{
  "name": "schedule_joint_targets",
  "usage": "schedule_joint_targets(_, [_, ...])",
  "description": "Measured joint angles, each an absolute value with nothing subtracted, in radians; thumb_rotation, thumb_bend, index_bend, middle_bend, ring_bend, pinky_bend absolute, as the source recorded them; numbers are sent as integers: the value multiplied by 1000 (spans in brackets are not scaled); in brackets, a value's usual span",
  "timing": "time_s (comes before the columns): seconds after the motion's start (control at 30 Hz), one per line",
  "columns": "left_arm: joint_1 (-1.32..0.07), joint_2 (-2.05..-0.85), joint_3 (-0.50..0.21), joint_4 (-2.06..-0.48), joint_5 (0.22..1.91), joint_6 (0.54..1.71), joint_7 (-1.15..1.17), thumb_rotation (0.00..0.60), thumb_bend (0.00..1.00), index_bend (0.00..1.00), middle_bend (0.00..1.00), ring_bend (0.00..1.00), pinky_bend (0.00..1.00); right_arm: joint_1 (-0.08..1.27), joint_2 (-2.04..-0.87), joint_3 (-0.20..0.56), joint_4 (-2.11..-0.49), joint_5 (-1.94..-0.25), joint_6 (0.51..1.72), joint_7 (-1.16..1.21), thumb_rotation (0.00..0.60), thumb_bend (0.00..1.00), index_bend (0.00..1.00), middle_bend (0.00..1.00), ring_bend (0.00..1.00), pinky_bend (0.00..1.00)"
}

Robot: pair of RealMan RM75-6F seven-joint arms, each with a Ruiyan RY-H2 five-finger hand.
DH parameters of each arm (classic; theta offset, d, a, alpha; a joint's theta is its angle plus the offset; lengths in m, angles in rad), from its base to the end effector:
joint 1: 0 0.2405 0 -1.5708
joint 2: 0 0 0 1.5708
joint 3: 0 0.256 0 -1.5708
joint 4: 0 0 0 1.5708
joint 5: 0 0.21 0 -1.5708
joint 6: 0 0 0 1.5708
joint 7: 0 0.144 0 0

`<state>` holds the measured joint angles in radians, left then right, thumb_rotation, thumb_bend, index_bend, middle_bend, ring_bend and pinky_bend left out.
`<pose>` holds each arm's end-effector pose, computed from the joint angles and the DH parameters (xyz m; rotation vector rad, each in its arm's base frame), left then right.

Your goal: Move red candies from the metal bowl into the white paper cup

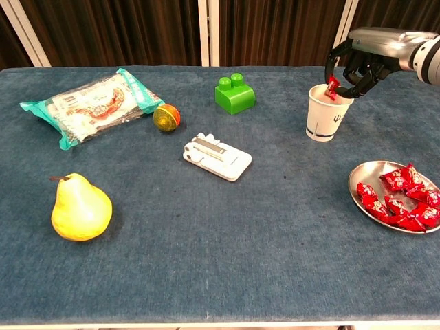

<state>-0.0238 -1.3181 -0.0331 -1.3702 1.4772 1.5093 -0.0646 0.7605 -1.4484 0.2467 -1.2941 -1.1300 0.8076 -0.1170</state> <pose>-0.3509 0.1584 0.1183 -1.3063 -0.9590 -0.8681 -0.1871 -0.4002 0.0352 1.7620 -1.0028 0.8907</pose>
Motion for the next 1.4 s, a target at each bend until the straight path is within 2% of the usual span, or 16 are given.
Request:
schedule_joint_targets(0.1, [-25,-1318,-33,-1371,1478,1508,-64,600,0,0,0,0,0,758,-1444,244,-1299,-1137,817,-109,600,558,396,904,1000,1000])
schedule_joint_targets(0.3, [-26,-1321,-33,-1368,1477,1507,-68,600,0,0,0,0,0,715,-1393,226,-1378,-1202,894,-74,600,542,436,904,1000,1000])
schedule_joint_targets(0.47, [-27,-1325,-33,-1362,1481,1508,-72,600,0,0,0,0,0,636,-1306,150,-1498,-1302,969,-53,600,351,497,904,1000,1000])
schedule_joint_targets(0.53, [-27,-1325,-32,-1362,1483,1509,-72,600,0,0,0,0,0,607,-1281,111,-1532,-1332,987,-53,600,333,510,904,1000,1000])
schedule_joint_targets(0.73, [-26,-1322,-33,-1367,1489,1519,-73,600,0,0,0,0,0,554,-1267,18,-1569,-1393,995,-71,600,332,514,904,1000,1000])
schedule_joint_targets(1.4, [-19,-1319,-31,-1373,1489,1528,-68,600,0,0,0,0,0,579,-1362,-14,-1480,-1409,902,-152,600,334,520,904,1000,1000])
